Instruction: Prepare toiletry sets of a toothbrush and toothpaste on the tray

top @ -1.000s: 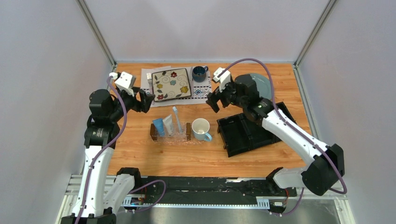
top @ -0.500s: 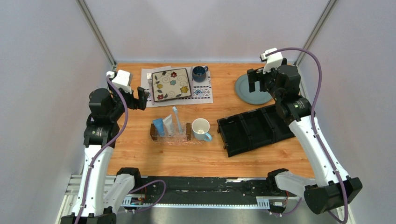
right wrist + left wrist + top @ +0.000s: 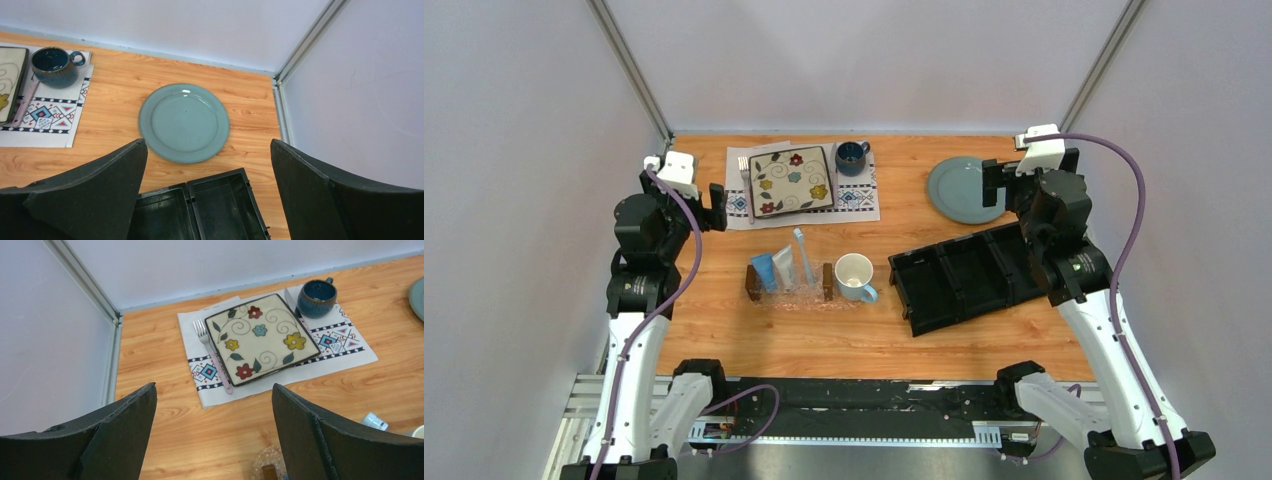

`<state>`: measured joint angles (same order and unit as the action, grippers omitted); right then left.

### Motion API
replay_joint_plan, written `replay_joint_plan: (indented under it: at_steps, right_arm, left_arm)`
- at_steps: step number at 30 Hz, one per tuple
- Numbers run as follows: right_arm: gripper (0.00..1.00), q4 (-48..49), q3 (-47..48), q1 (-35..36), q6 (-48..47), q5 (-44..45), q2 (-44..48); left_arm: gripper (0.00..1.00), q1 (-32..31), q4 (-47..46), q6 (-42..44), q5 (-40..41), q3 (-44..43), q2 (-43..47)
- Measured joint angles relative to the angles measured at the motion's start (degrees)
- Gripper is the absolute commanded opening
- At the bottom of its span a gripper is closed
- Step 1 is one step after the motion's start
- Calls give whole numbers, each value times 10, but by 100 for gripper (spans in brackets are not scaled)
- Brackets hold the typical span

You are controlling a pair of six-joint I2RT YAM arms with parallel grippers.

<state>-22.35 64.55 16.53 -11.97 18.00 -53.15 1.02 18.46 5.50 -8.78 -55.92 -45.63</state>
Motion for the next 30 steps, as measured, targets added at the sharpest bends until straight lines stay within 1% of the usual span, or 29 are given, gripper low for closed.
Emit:
replay_joint_plan:
  at_steps: [7,30]
  right_arm:
    - [100,8,0,0,0,27,0]
    - [100,7,0,0,-10,52,28]
  left_arm:
    - [92,5,-21,-1,2,42,6]
    - [92,6,-41,-5,-6,42,21]
